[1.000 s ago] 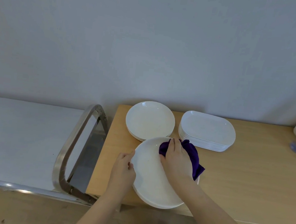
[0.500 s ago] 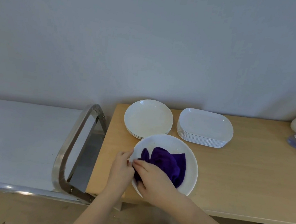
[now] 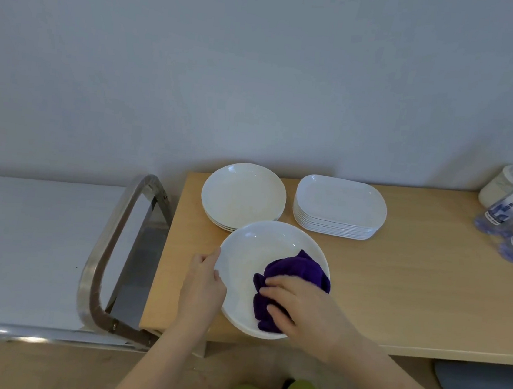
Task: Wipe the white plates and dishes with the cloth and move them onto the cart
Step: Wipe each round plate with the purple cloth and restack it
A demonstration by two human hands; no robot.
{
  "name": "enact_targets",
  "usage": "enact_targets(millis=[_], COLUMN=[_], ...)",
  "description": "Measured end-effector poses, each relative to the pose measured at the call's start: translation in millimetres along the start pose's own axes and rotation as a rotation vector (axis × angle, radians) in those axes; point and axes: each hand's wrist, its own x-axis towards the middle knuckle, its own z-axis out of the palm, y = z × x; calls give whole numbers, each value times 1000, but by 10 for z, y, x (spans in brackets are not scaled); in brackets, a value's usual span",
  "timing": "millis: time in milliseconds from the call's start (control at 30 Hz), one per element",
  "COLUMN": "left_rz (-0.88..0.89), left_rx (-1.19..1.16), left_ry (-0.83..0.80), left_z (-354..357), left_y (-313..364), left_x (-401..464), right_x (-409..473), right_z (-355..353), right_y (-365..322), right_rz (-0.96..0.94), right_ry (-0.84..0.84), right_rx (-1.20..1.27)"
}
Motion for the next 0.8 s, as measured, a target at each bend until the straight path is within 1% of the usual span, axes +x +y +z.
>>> enact_targets(millis=[33,67,133,167,200,300,400,500,633,800], left_rz=[-4,-11,-17,-14,-7,23,20,20,50,32], left_rx=[-2,-1,7,11,12,23,67,108,133,195], left_ry=[-2,-2,-4,-10,-16,-28,-32,-33,-34,-50], left_z=[0,0,0,-3,-7,-26,-30,-35,-36,-21], left_y=[-3,-6,-7,-2,4,13,14,46,85,82], left_x=[4,10,12,8,3,-3,-2,-16,-62,-57], right_x=[38,79,145,165,182,238,305,322,204,98], right_z=[-1,-5,47,89,127,224,313,336,256,156], right_y=[1,-8,-6,-14,-40,-209,-365,-362,-130,197], right_rz=[52,138,317,360,367,294,217,153,171,214], right_ry=[71,91,24,-18,-31,13,2,-31,-51,22], right_rx=[-62,-127,-196,-192,-170,-104,-139,-200,-228,-246])
